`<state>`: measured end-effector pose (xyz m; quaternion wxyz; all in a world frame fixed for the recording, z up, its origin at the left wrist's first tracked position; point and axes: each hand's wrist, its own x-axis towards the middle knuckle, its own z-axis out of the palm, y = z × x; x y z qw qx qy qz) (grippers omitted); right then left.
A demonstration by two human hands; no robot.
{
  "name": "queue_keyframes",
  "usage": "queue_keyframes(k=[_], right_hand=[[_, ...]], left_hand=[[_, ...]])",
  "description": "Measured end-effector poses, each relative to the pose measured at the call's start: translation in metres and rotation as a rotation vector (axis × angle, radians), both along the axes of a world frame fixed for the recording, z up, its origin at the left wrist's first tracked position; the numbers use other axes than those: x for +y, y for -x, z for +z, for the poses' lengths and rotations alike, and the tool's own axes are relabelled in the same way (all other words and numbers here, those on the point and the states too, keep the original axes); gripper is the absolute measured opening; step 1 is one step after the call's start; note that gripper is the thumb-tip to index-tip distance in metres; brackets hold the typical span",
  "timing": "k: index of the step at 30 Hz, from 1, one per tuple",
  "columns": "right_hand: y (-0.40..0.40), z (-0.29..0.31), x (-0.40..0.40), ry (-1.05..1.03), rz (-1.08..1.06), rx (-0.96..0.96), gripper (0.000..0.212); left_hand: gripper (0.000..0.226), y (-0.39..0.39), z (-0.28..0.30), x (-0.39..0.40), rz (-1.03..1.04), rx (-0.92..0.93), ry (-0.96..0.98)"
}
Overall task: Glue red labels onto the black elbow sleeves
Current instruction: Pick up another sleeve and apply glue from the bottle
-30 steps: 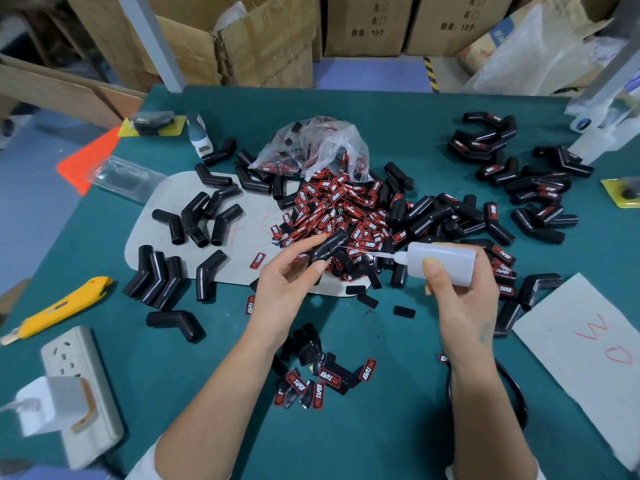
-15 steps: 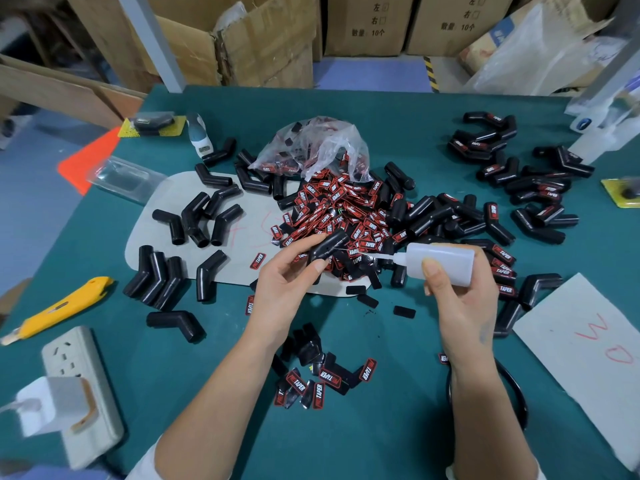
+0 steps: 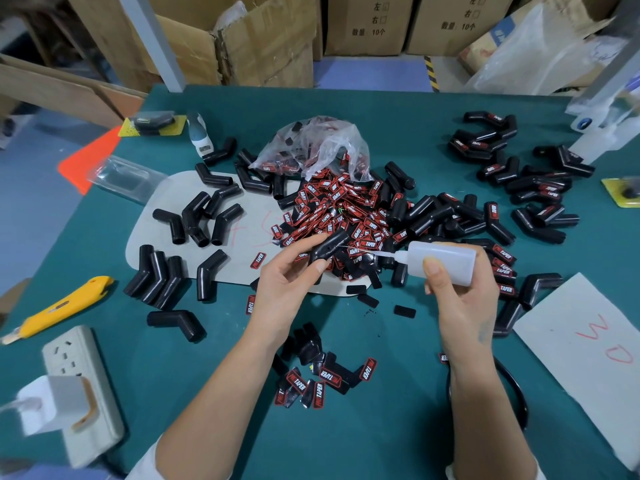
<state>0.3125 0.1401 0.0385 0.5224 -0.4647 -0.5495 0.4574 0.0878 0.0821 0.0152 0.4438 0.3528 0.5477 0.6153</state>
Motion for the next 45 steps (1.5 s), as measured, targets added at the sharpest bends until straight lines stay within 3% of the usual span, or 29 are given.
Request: queue_keyframes(k=[45], right_hand=[[0.0012, -0.0021, -0.0006, -0.004, 0.060, 0.011, 0.020]], left_hand=[[0.038, 0.0001, -0.0005, 0.0003, 0.005, 0.026, 0.012]])
